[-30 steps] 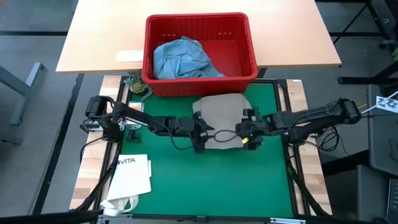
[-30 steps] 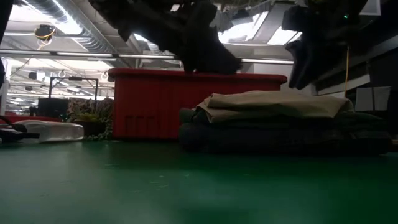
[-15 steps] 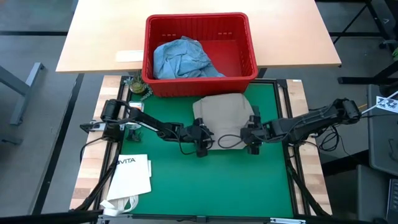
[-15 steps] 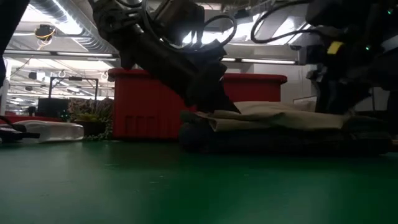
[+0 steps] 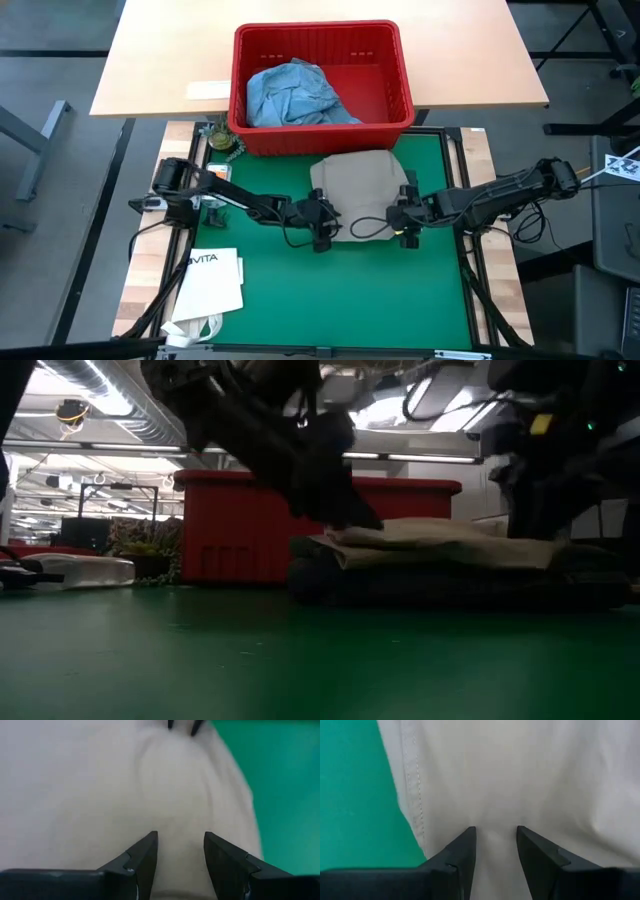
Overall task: Fold Laundry from Bin
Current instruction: Stack the gray shorts on top of the green shirt, then fold the light blue pants
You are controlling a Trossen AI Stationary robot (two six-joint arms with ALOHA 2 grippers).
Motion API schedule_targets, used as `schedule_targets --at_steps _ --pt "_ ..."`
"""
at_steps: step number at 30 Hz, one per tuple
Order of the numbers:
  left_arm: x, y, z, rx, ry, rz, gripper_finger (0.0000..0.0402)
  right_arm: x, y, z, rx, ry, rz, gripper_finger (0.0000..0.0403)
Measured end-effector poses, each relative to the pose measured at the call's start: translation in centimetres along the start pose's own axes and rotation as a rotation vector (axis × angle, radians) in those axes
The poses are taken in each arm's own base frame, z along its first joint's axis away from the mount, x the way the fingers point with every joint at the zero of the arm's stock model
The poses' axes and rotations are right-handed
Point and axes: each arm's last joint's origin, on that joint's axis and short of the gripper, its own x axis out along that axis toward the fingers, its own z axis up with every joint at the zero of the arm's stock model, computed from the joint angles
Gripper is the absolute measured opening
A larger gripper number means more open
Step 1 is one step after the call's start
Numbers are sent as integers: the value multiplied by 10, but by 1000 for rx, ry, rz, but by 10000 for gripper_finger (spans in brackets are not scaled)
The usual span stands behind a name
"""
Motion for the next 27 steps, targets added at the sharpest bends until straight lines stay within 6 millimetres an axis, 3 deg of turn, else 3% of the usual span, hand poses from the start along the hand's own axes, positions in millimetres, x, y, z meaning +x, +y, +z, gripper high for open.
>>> schedule_targets --at_steps 6,11,18,27 --pt "-34 14 39 -43 -133 -21 156 -19 -3 18 -71 -75 -13 143" --pt "-66 40 69 -71 -254 28 156 -27 -6 26 -115 -116 -64 143" --pt "-104 104 97 -128 -373 198 156 -28 -8 32 -97 -173 -130 143" --pt "-127 191 113 -181 -415 361 156 -30 -9 38 -68 -241 -171 143"
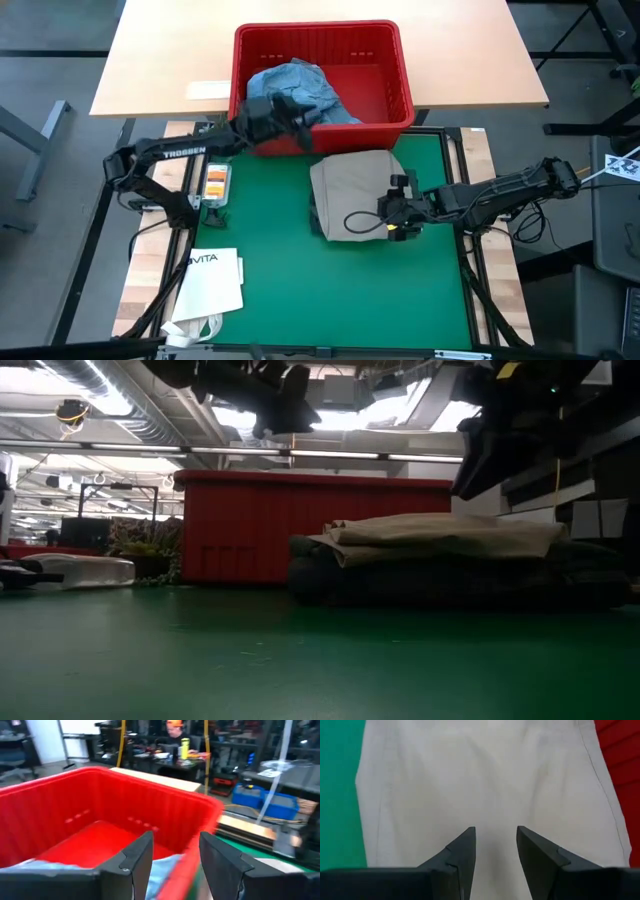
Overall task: Fold Laundry from Bin
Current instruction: Fold the light blue pants
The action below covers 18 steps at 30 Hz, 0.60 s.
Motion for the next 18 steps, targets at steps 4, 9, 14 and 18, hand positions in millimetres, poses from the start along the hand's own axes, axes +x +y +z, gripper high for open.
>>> schedule_targets --at_steps 4,9,14,18 --pt "2 29 8 -10 -19 47 156 0 0 3 13 -26 -1 143" --pt "2 50 10 -27 -32 100 156 0 -1 3 15 -30 -15 143" --pt "1 54 12 -46 -48 148 156 0 -1 3 15 -29 -17 143" --pt "1 55 12 -47 -50 191 156 0 -1 3 15 -29 -19 143"
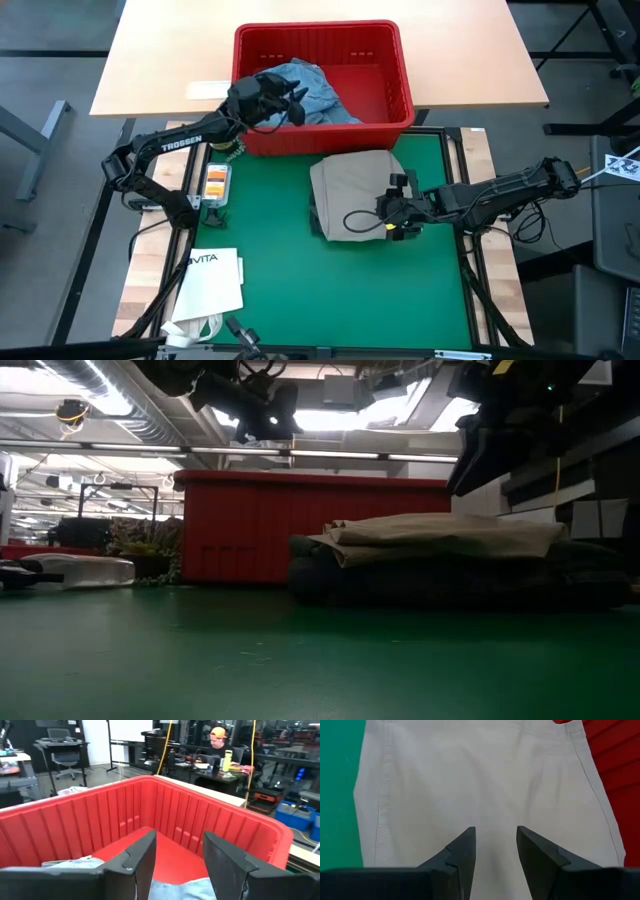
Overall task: Fold Laundry from Bin
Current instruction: Fold the light blue pants
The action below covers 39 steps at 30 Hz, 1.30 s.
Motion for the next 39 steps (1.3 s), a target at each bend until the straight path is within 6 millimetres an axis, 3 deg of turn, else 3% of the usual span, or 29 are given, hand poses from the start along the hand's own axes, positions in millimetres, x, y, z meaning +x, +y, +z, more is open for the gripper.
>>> schedule_targets --at_steps 26,39 --pt "0 -1 6 -17 -62 -5 156 0 0 0 3 0 2 143" --pt "0 -1 6 -16 -61 -5 156 0 3 0 2 -1 93 143"
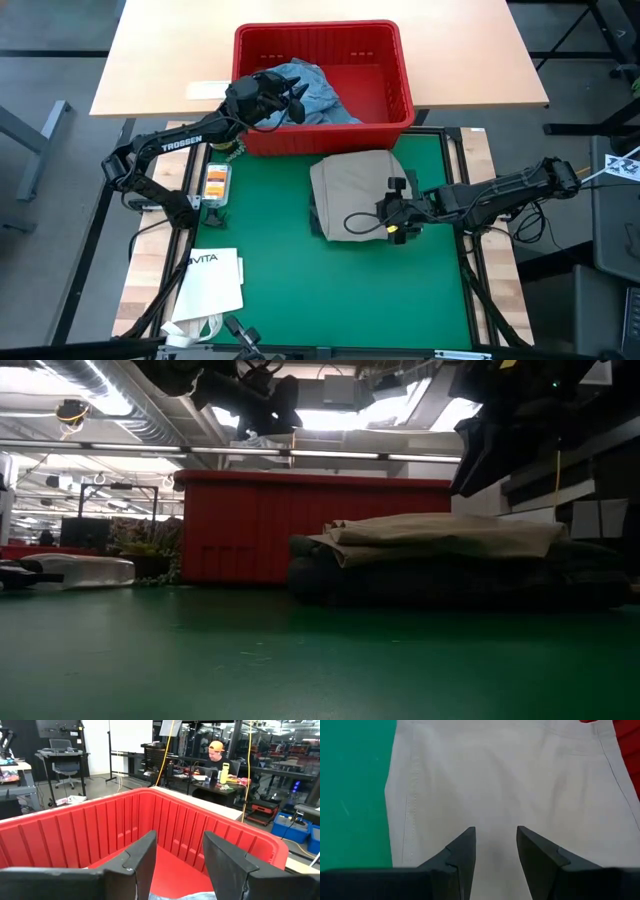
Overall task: Fold Laundry from Bin
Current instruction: Fold the light blue pants
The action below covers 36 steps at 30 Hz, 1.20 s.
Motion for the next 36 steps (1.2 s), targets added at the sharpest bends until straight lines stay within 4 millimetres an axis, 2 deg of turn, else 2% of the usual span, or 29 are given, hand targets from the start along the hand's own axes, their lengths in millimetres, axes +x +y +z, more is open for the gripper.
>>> schedule_targets --at_steps 22,36 --pt "0 0 0 0 1 0 156 0 0 0 0 0 1 143" --pt "0 0 -11 43 106 -31 156 0 0 0 0 -1 1 143"
